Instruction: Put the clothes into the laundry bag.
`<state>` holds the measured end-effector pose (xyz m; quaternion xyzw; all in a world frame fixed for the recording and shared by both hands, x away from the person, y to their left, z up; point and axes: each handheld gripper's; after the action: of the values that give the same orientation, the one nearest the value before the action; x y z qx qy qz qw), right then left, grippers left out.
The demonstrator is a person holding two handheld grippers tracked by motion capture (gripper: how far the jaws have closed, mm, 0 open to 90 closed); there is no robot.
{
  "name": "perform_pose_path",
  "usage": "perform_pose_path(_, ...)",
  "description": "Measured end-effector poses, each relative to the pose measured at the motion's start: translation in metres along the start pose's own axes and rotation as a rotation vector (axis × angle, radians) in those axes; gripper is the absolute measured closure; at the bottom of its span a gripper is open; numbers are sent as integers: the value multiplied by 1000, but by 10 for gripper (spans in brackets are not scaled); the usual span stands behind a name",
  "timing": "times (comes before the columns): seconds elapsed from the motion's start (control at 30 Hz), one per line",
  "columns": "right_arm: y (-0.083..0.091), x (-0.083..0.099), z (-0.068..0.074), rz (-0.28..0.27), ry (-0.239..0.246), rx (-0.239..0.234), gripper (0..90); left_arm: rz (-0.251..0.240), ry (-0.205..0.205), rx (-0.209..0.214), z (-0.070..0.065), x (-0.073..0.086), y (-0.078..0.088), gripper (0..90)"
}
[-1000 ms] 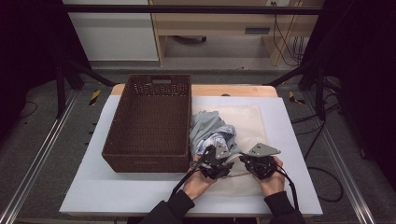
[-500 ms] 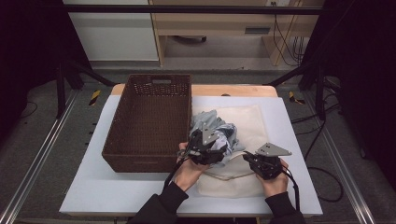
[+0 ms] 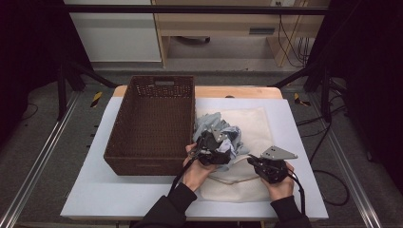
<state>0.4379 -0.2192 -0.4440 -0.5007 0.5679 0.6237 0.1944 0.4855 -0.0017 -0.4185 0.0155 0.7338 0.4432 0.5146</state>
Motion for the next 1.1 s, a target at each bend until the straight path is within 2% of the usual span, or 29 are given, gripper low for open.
perform_pose_path(0.1, -1, 0, 0, 3, -2, -3, 872, 11, -8, -18, -3, 1, -2, 317)
perform_pose_path(0.17, -1, 0, 1, 4, 3, -5, 872, 39, 17, -28, -2, 4, -6, 374)
perform_pose_path(0.27, -2, 0, 2, 12, 6, -8, 872, 46, 67, -11, 3, 11, -12, 533)
perform_pose_path(0.3, -2, 0, 2, 12, 6, -8, 872, 50, 76, -12, 4, 12, -13, 533)
perform_pose_path(0.33, -3, 0, 2, 13, 10, -8, 872, 63, 49, -49, 2, 13, -14, 671)
perform_pose_path(0.37, -3, 0, 2, 13, 10, -8, 872, 63, 49, -49, 2, 13, -14, 722)
perform_pose_path(0.4, -4, 0, 2, 12, 10, -8, 872, 67, 38, -62, 0, 13, -14, 722)
perform_pose_path(0.43, -4, 0, 1, 12, 6, -8, 872, 67, 14, -86, -3, 13, -13, 800)
perform_pose_path(0.47, -4, 0, 1, 14, 1, -8, 872, 69, -13, -111, -7, 13, -12, 831)
perform_pose_path(0.5, -4, 0, 0, 7, 1, -8, 872, 54, -51, -131, -10, 13, -10, 846)
perform_pose_path(0.53, -4, 0, 0, 6, -5, -9, 872, 43, -68, -137, -12, 13, -9, 854)
perform_pose_path(0.6, -4, 0, -1, 2, -10, -6, 872, 22, -80, -118, -16, 13, -3, 857)
perform_pose_path(0.73, -2, 0, -5, -9, -37, -11, 872, -39, -69, -47, -19, 12, 20, 860)
perform_pose_path(0.9, -3, 0, -9, -14, -72, -19, 873, -162, -76, 8, -23, 7, 62, 862)
perform_pose_path(1.0, -4, 1, -9, -8, -72, -20, 873, -195, -90, 50, -26, 5, 85, 862)
perform_pose_path(1.1, -5, 0, -9, -8, -78, -22, 873, -194, -104, 122, -30, 11, 101, 862)
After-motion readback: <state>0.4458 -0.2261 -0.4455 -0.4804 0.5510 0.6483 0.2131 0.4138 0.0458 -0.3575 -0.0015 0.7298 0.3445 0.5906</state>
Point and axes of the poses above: each handheld gripper's, and its own axes: y roughly backward along the jaws, x roughly out of its underside, z roughly to its left, and after that the axes turned 14 degrees about x, right-handed
